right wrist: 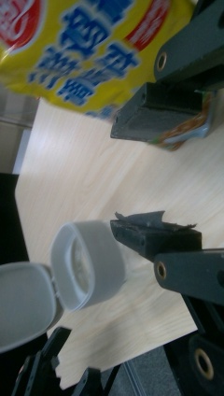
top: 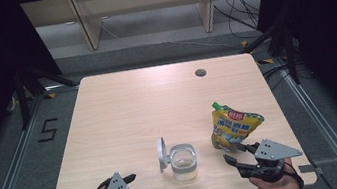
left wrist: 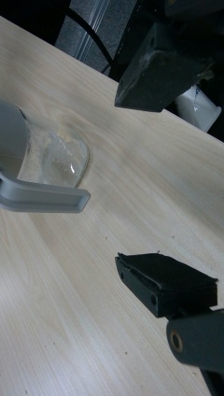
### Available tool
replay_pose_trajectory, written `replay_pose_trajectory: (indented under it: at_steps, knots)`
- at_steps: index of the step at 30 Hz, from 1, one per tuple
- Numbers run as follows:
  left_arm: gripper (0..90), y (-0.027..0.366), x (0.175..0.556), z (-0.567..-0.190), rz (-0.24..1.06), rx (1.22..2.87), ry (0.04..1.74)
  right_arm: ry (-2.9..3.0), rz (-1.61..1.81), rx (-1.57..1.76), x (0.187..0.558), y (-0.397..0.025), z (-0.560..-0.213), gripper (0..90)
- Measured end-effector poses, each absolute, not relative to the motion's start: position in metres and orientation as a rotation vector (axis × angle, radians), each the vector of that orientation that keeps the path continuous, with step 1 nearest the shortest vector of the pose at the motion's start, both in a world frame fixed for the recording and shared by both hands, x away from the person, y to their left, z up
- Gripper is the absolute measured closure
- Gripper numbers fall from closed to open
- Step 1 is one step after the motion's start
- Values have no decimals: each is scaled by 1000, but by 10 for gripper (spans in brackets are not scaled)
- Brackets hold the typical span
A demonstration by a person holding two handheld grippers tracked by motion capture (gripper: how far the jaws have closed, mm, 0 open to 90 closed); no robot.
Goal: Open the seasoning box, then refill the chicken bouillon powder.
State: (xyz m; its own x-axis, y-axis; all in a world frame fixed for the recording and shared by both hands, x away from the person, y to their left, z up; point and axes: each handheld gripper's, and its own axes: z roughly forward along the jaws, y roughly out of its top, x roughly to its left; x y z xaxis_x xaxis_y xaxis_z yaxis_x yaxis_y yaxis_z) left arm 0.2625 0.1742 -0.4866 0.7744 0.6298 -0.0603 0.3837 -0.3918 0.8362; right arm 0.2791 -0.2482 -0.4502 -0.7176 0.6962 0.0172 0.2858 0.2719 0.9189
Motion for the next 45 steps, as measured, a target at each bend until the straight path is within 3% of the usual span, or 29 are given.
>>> replay_pose_trajectory:
  at_steps: [14, 25, 37, 45]
  knots:
    - [190, 174, 267, -485, 351, 2047, 749, 2133, 1397, 1005, 280, -286, -473, 301]
    - [191, 172, 266, -486, 349, 2047, 736, 2202, 1337, 985, 286, -286, -481, 162]
    - [191, 170, 264, -486, 349, 2042, 734, 2127, 1325, 1088, 297, -297, -487, 158]
    - [195, 172, 264, -488, 322, 2032, 736, 2094, 1363, 959, 312, -294, -488, 163]
